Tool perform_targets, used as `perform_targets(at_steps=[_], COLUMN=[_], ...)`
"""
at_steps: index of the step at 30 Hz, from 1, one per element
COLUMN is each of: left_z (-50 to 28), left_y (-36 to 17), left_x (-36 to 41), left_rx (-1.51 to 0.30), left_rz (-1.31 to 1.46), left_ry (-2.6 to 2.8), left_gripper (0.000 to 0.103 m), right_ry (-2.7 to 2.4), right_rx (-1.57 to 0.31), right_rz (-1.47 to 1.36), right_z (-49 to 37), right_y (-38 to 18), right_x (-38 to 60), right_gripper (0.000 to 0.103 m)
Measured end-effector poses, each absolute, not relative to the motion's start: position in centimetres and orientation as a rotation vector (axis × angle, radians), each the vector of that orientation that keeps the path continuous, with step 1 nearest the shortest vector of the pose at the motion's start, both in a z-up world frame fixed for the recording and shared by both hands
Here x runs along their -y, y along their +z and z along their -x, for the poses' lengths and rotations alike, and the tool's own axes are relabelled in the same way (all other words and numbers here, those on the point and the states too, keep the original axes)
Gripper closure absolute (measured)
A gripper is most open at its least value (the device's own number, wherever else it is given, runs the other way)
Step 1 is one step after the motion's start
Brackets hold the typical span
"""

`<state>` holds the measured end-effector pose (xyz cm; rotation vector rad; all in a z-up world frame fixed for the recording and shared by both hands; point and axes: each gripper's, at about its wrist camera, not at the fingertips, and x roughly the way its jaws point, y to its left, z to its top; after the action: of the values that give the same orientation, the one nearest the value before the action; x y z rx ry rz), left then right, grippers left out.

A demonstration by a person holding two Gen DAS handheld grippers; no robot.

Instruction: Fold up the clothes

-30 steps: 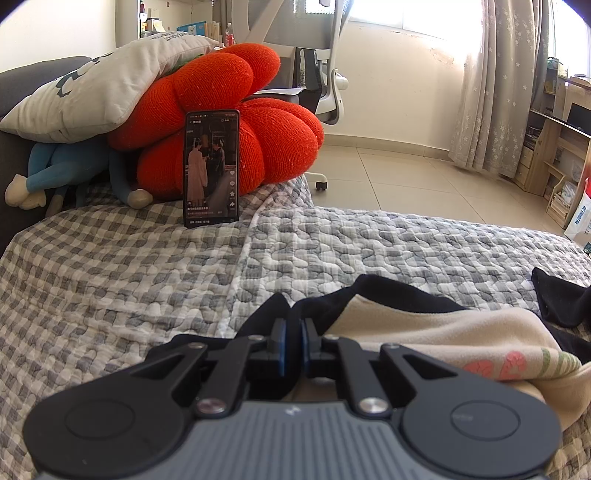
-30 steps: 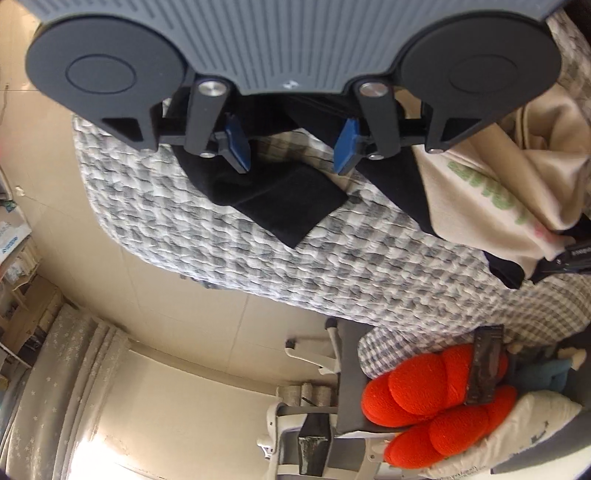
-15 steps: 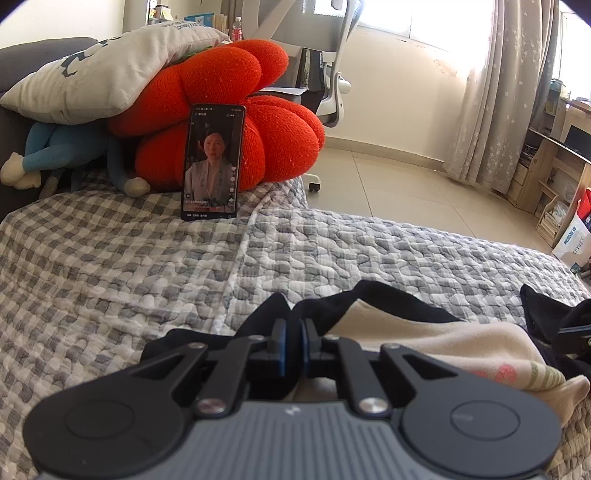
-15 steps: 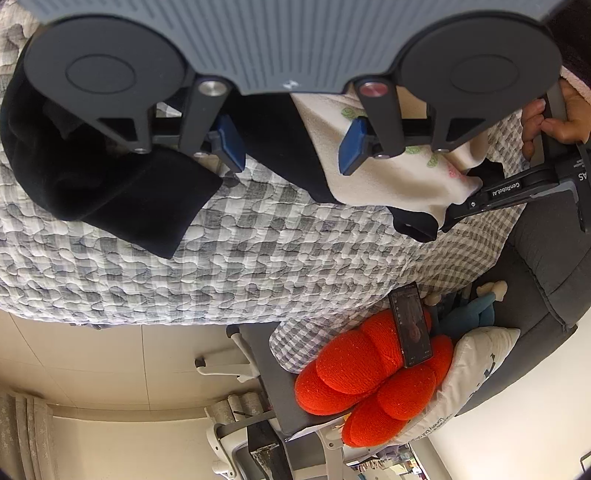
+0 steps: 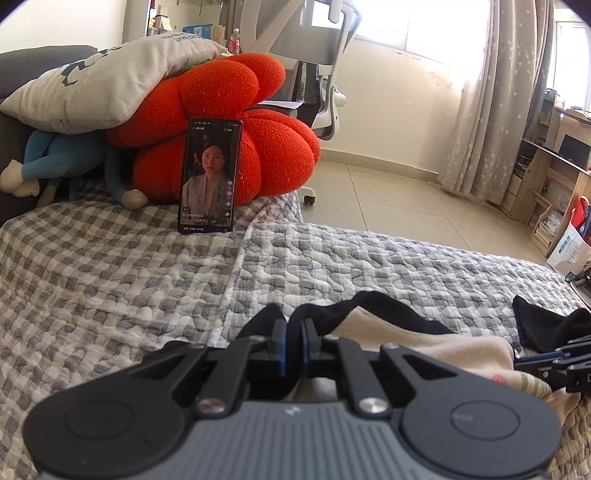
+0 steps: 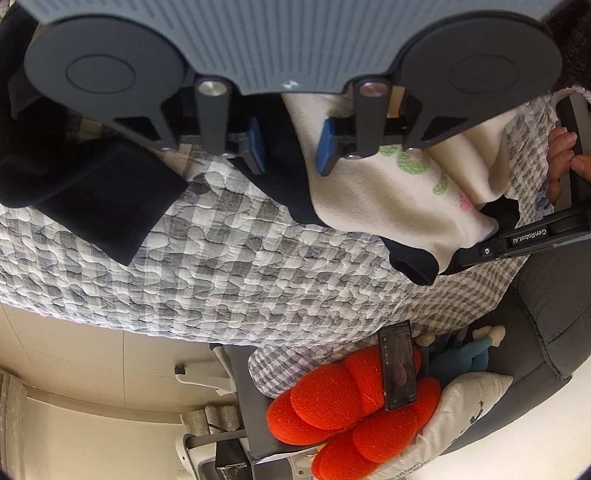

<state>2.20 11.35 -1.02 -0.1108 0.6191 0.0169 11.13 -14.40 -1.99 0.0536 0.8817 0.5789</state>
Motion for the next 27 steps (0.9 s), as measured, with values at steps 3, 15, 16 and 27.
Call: perform_targets(at_steps=[3, 15, 16, 27], left_z=[-2.0, -1.9, -1.9, -2.7], left_y=[-0.7, -0.4, -0.5, -1.6], left_x=[-11.3, -10.9, -10.9, -11.2], left_rx=[-0.599, -0.587, -0.594, -0.683], left_rz=[0.111, 0.101, 0.1, 0.081], left_ry=[0.016, 0.03, 0.035, 0.074], left_gripper=[0.096, 0.096, 0.096, 0.096], right_ry=[0.537, 0.477, 0.483, 0.554], right_rx=[-0.833, -0.788, -0.801, -0.817], right_rz=[-0.007, -0.056, -0.052, -0.112], right_z=[-10.5, -10.1, -10.2, -11.6], right_y=[-1.1, -0.2, -0.5, -2.1], right_x=[13.9, 15.0, 14.9, 14.9], right_gripper=[0.093, 0.087, 0.083, 0.043])
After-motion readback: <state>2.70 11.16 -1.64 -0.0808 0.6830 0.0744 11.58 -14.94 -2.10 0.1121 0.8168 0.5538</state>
